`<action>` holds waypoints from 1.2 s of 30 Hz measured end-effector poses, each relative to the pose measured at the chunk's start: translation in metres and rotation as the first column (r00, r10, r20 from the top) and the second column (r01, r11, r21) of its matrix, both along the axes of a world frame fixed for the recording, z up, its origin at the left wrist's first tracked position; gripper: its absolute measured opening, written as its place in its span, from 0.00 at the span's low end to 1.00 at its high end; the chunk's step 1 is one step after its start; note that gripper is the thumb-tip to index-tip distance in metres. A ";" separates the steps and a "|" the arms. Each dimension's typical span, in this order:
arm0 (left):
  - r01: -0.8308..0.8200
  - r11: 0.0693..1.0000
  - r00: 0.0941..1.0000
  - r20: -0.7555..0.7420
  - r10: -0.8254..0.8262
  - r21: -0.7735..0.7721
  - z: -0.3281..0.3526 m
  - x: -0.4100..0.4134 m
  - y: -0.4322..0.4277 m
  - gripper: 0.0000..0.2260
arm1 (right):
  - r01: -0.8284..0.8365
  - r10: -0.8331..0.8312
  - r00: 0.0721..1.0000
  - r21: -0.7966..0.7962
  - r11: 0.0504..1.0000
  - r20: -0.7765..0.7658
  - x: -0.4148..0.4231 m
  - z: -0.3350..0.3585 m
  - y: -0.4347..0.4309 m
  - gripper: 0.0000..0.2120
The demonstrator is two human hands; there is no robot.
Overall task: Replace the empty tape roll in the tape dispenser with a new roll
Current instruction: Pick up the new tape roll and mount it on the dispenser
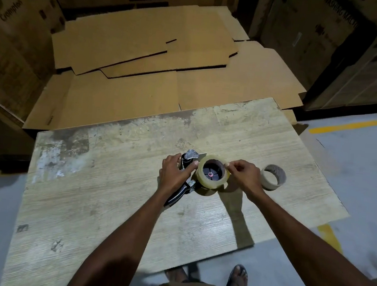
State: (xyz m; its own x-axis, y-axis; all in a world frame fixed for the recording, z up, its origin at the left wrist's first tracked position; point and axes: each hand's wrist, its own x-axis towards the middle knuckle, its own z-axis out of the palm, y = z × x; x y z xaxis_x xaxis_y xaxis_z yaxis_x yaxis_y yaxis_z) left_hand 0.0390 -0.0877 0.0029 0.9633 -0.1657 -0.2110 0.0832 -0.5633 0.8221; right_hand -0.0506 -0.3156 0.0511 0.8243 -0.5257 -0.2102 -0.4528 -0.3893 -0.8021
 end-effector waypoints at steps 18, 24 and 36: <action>-0.133 0.988 0.990 -0.055 0.129 -0.081 0.001 -0.009 -0.019 0.40 | 0.067 -0.070 0.993 -0.042 0.997 -0.095 0.006 -0.007 -0.012 0.44; -0.168 0.971 0.985 -0.061 0.160 -0.169 -0.001 -0.013 -0.020 0.34 | 0.016 -0.027 0.988 -0.074 0.997 -0.153 0.019 -0.017 -0.015 0.40; -0.129 0.987 0.992 0.002 0.130 -0.100 -0.011 -0.012 -0.019 0.35 | -0.041 0.007 0.987 -0.207 0.977 -0.162 0.012 -0.037 -0.022 0.34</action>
State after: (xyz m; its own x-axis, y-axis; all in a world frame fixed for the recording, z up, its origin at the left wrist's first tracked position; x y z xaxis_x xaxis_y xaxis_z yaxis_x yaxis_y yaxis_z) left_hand 0.0265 -0.1062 -0.0084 0.9798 -0.0592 -0.1912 0.1426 -0.4638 0.8744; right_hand -0.0389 -0.3371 0.0144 0.8021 -0.5522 -0.2276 -0.5568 -0.5535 -0.6194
